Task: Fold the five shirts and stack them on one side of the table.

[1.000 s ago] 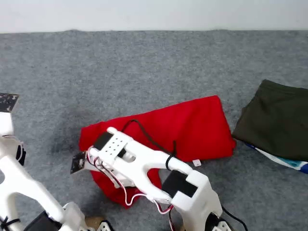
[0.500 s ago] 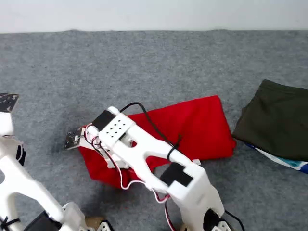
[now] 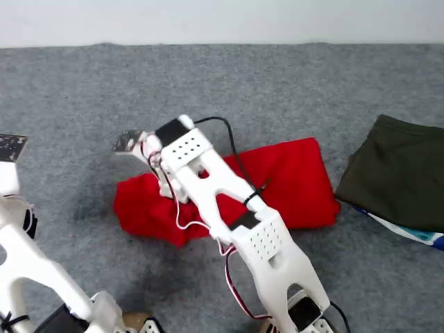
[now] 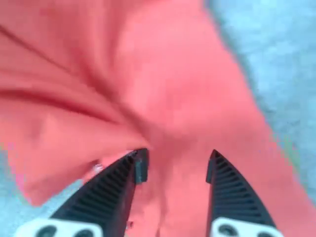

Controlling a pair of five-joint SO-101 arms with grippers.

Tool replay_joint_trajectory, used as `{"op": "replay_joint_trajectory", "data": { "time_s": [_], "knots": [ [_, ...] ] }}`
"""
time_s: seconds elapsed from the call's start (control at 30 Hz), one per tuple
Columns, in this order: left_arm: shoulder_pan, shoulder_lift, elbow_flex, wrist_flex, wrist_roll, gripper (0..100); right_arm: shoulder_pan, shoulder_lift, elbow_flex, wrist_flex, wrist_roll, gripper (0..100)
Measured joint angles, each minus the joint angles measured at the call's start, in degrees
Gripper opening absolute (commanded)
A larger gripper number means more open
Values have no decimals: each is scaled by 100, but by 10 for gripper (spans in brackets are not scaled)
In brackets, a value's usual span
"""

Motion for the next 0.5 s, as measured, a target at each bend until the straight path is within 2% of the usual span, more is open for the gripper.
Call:
{"op": "replay_joint_trajectory", "data": {
  "time_s": [0.07,0.27,0.5],
  "knots": [
    [0,0,0,0,0,15,123,105,-308,0,0,184],
    [0,0,0,0,0,15,176,-9,-352,18,0,33],
    [0,0,0,0,0,15,-290,-1371,1424,18,0,9]
  ]
}}
